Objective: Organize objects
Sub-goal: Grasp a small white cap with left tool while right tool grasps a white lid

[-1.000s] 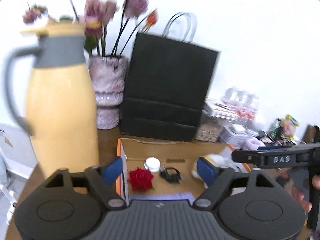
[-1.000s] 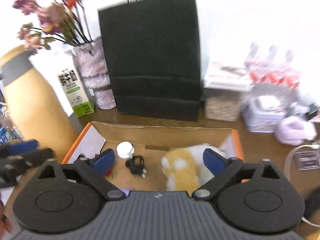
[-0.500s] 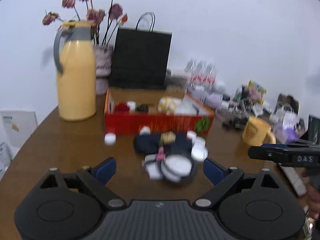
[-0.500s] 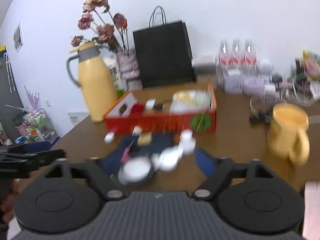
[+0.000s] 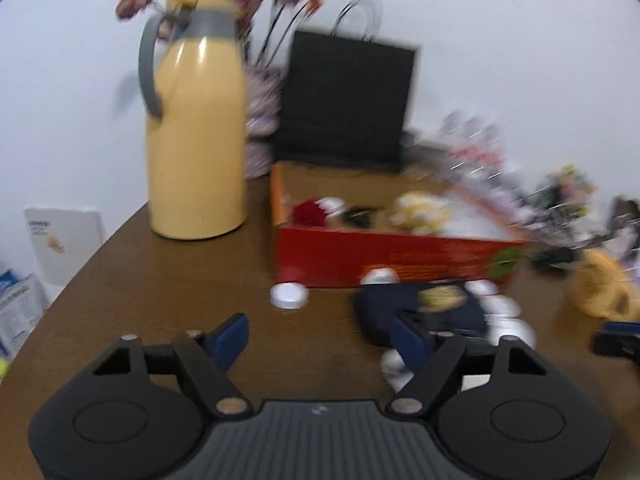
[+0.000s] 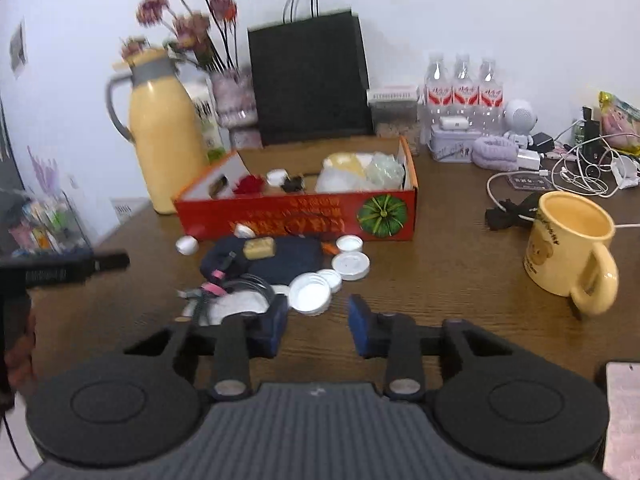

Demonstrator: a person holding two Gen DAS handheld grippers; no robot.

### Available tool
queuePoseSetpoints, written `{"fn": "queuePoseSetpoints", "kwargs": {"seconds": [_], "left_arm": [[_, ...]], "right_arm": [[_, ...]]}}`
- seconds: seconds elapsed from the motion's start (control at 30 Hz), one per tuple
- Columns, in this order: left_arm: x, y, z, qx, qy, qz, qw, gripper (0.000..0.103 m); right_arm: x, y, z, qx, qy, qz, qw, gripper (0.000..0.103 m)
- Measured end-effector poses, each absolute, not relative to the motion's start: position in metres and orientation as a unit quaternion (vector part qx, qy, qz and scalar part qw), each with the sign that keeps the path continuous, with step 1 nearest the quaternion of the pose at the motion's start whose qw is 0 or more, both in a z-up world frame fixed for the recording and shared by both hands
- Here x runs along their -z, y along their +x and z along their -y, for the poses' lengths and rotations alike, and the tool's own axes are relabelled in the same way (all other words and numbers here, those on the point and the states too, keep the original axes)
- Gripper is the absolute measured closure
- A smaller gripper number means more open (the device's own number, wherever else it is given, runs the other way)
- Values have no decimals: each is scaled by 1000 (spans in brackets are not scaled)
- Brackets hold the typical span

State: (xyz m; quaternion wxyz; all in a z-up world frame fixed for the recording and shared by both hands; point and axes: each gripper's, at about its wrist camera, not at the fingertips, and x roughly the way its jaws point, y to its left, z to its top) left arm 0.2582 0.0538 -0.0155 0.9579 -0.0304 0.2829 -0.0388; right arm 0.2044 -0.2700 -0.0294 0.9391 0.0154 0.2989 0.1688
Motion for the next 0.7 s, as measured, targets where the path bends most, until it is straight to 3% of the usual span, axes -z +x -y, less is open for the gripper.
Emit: {"fn": "queuePoseSetpoints", "kwargs": {"seconds": [0.07, 0.13, 0.33, 0.4, 0.43, 0.47, 0.7], "left_arm": [[25, 287, -54, 32, -7, -287, 957, 31], [33, 312, -56, 36, -4, -298, 954, 31], [55, 358, -60, 36, -12, -333, 942, 34], [58, 361, -59, 33, -7, -332, 943, 53], [59, 360, -58, 32, -4, -327, 945, 61], [58, 360, -57, 39, -3, -326, 945, 74], [42, 313, -54, 46, -29, -300, 953, 77]], "right_arm": [[42, 222, 259, -170, -2, -308, 936, 52], [56, 237, 248, -176, -16, -319, 931, 52], [84, 280, 233, -170, -4, -351, 921, 67], [89, 288, 232, -168, 0, -358, 918, 76], [90, 291, 232, -166, -2, -361, 918, 94], [91, 291, 233, -165, -5, -361, 918, 95], [81, 272, 247, -154, 11, -345, 926, 96]]}}
